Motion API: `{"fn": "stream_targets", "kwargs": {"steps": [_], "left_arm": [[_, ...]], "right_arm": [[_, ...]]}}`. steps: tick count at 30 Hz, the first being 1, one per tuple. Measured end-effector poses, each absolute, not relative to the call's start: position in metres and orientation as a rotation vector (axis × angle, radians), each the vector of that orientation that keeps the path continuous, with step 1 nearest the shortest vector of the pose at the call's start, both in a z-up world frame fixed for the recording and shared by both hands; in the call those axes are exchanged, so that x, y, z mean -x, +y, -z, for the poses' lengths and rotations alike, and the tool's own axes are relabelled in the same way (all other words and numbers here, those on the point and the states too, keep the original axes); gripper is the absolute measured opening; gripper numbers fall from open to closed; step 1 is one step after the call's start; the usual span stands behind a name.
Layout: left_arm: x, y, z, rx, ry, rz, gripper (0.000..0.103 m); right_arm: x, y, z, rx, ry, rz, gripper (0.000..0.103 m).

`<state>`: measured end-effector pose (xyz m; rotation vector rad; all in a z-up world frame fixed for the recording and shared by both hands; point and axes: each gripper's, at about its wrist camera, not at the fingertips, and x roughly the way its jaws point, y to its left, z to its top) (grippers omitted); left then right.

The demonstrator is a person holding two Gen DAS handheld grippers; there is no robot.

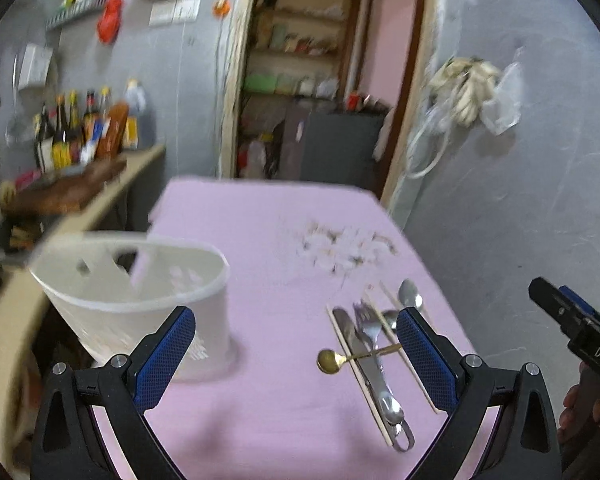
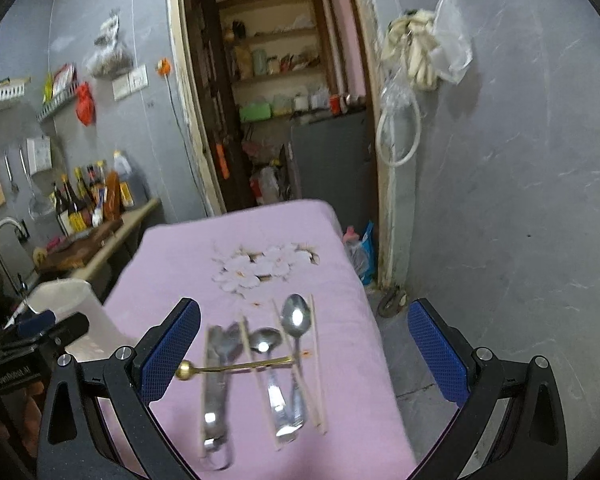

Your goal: Organize utensils

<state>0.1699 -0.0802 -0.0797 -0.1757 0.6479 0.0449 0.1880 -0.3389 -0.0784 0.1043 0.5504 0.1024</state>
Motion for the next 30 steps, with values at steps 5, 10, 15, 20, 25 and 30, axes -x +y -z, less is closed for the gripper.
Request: {"fn": "stream_targets", "kwargs": {"steps": [5,10,15,20,25,30], "left_arm": [[-0.198,-0.099,0.117,0.201,0.732,-0.081,0.101],[-0.215,-0.105,0.148,0.267,0.854,-0.096,0.085],[-0.223,-0.106,0.172,0.365,0.935,-0.089,0.065],[-0.230,-0.106,0.179,0.391,0.936,-0.107,0.056],[-0.237,-0.110,0.180,0.409,0.932,-0.101,0.038],[-0.240,-0.111,0.179,0.443,0.948,-0.088,0.022]], "right_arm": [[-0.239,-0.347,0.114,-0.092,0.611,-0.148,0.102],[-0.276,-0.347,0.151,-0.140,0.713,-0.193,0.087],[-0.295,-0.338,0.178,-0.128,0.779,-0.243,0.064],[-0.305,-0.333,0.193,-0.128,0.819,-0.275,0.051],[-0.314,-0.334,0.203,-0.129,0.847,-0.306,0.034],[-0.326,-0.336,0.207,-0.136,0.872,-0.321,0.026]]}}
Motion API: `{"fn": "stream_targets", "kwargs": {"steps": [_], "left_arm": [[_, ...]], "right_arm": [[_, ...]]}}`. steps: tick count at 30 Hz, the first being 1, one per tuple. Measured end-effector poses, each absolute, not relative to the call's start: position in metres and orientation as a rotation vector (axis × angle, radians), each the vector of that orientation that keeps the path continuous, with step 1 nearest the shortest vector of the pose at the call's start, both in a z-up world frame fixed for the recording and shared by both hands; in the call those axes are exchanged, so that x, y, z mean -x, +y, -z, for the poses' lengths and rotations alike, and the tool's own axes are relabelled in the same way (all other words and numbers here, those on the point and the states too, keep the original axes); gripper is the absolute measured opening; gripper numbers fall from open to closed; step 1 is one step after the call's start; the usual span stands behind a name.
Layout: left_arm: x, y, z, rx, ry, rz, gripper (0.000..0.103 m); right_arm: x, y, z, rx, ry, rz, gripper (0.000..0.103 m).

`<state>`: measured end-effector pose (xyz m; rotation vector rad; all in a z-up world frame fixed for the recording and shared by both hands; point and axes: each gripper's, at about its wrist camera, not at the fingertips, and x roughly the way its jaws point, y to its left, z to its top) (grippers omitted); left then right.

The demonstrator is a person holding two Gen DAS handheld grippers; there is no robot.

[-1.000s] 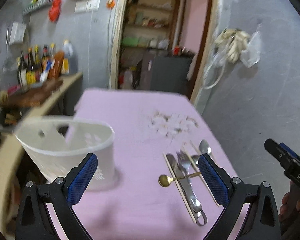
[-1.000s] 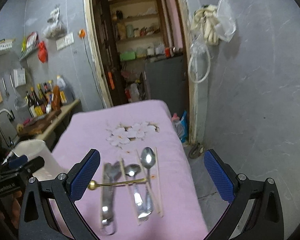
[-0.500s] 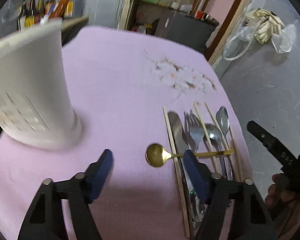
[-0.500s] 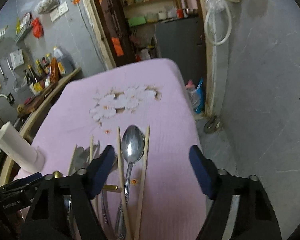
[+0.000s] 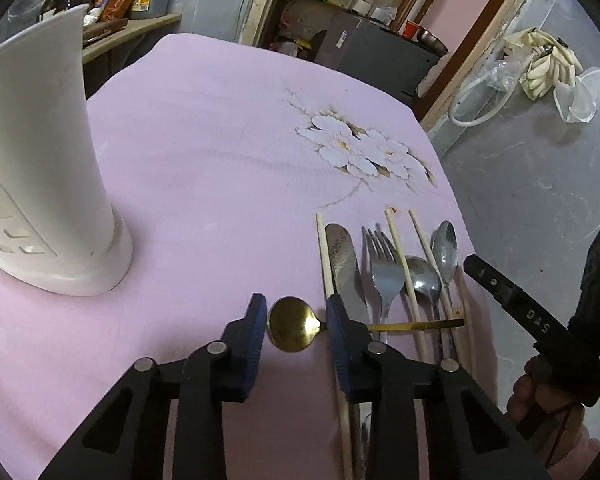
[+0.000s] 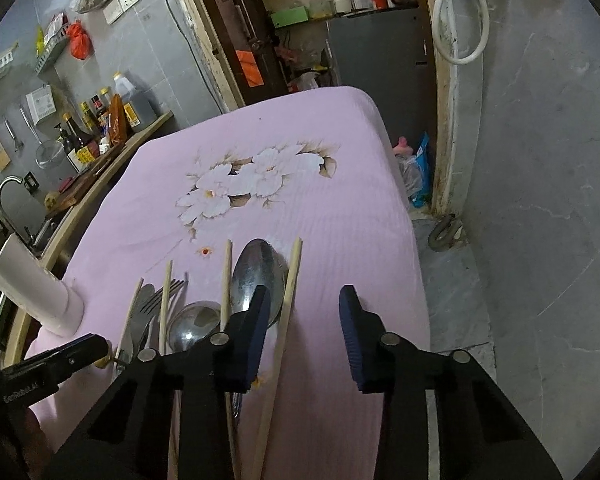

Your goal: Organize utensils

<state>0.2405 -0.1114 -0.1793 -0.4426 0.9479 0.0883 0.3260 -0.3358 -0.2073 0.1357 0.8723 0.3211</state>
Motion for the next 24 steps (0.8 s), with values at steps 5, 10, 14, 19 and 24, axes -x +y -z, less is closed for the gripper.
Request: {"fn": "stream_targets", "kwargs": {"steps": [5,10,14,19,24], "left_arm": [[-0.249,-0.113,0.177,0.452,0.938,-0.100,0.006],[-0.261,-0.114,0.165,0.415,0.887,-0.088,0.004],[-0.276,-0.114,0.157,0.387,0.867,-0.078,0.004],[-0.291,-0.118,0.151,0.328,0.868,-0.053,0.003],[-0.299,-0.122,0.147,0.304,0.879,-0.028,0.002]], "right_arm": [[-0.338,-0.334,0.209,-0.128,0.889,-0.330,0.024],[-0.348,-0.333,0.210,-0.125,0.903,-0.333,0.022],[-0.355,-0.327,0.208,-0.096,0.914,-0.345,0.022],[-0.363,-0.317,0.206,-0.047,0.945,-0.361,0.021],[-0.367,-0.303,0.205,0.005,0.992,-0.350,0.019]]}}
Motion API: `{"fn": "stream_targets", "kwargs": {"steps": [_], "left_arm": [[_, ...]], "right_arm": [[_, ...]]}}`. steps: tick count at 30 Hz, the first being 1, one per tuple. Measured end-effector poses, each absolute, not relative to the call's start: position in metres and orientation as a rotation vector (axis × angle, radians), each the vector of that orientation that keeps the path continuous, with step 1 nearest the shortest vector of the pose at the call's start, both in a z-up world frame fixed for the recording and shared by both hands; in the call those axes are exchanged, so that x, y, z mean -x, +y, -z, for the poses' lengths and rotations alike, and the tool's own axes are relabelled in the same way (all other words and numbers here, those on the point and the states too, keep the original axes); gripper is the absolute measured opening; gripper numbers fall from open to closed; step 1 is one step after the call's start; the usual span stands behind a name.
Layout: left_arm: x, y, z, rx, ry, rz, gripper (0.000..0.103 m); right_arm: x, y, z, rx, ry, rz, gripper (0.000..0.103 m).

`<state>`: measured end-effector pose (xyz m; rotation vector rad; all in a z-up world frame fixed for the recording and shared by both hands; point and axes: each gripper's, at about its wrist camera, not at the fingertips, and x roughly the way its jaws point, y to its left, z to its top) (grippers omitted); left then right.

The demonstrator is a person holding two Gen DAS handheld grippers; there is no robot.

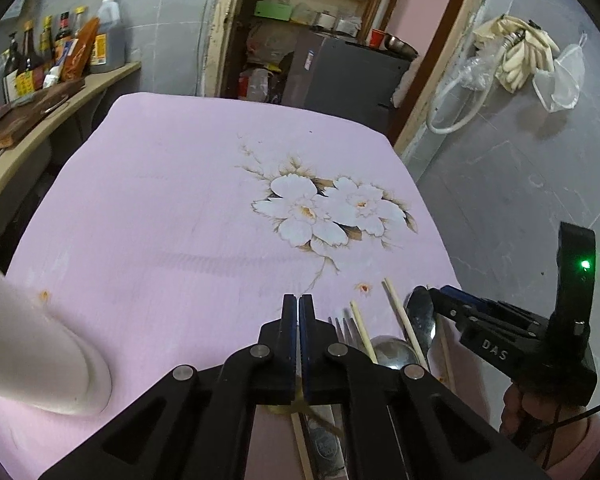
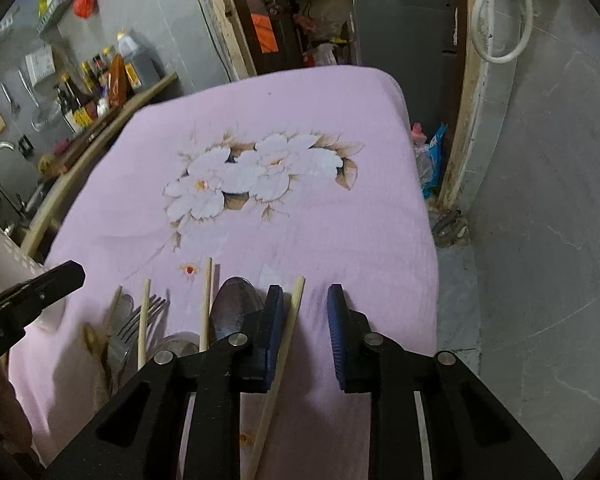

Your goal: Organize utensils

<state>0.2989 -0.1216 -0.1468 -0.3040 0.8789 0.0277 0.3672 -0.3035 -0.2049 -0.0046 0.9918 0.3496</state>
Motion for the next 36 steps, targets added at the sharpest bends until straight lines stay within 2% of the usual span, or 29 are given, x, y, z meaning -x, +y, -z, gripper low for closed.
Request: {"fn": "stream_targets", "kwargs": {"steps": [14,17,24,27,29,31,36], "left_arm": [[-0.260,-0.090,0.176,0.481,1.030,-0.125,0.003],[-0.258,-0.089,0.183,0.507,1.040,-0.106,0.011],[-0.262,-0.088,0.183,0.562,1.029,-0.028,0.014],[-0.260,-0.088,0.181,0.581,1.024,-0.005,0.027],[-0.260,-0.088,0.181,0.593,1.016,0.006,0.039],[-0.262,-0.088,0.179,0.606,0.993,0.015,0.043],[-0.277,-0.097,0.174,0.554,0.969,0.056,0.044]], "right_arm": [[-0.358,-0.300,0.204,-0.045,1.031,-0.361,0.017],[-0.358,-0.303,0.206,-0.057,1.031,-0.370,0.017],[-0.361,-0.304,0.207,-0.064,1.040,-0.374,0.017],[-0.361,-0.303,0.207,-0.063,1.042,-0.373,0.017],[-0.361,-0.303,0.208,-0.061,1.045,-0.375,0.017],[-0.361,-0.302,0.208,-0.059,1.048,-0.375,0.017],[-0.361,-0.301,0.208,-0.065,1.047,-0.377,0.017]]}}
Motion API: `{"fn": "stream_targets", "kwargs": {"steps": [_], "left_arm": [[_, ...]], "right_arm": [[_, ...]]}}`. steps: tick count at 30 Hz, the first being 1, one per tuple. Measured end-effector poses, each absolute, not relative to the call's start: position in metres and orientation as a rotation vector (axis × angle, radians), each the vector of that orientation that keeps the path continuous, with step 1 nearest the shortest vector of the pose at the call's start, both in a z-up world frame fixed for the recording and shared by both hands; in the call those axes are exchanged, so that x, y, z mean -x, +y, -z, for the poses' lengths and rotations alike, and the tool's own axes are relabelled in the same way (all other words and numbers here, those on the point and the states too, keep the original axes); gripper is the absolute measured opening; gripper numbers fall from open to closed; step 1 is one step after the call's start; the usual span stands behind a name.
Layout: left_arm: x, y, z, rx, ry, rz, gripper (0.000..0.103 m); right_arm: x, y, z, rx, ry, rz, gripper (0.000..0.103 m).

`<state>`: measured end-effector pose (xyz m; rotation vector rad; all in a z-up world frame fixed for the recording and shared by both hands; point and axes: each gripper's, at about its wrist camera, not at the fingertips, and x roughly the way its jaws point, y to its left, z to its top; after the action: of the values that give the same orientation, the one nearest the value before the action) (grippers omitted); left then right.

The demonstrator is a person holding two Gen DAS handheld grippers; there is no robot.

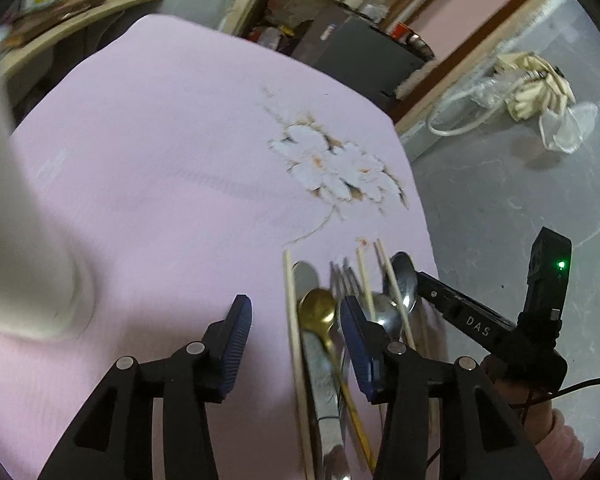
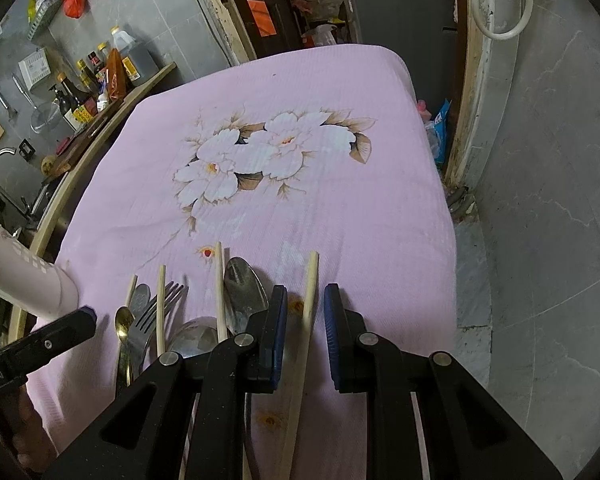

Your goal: Organize utensils

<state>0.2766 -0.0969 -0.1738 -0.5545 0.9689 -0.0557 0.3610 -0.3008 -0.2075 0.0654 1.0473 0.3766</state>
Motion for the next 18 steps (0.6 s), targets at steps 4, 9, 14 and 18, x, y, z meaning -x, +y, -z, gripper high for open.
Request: {"fn": "stream_targets", "kwargs": {"steps": [4,9,14,18], "left_arm": [[-0.289,-0.105,0.174,0.475,0.963,0.100,0.043],[-0.293,-0.110,0.176,0.398,0.962,0.159,0.035],[-0.297,-0.111,0.182,0.348,0.977,0.212,0.025],[-0.298,-0.108,0.184,0.327,0.995,0.228,0.017]], "right_arm": [[-0.361,-0.304,0.208,-0.072,1.045,-0.390,0.017],[-0.362,-0.309,0.210,-0.080,1.035,-0.414,0.017],[-0.365,-0.310,0.209,-0.079,1.042,-0.423,0.017],[-0.367,-0.304,0.208,-0.040,1.064,-0.407,0.017]]}}
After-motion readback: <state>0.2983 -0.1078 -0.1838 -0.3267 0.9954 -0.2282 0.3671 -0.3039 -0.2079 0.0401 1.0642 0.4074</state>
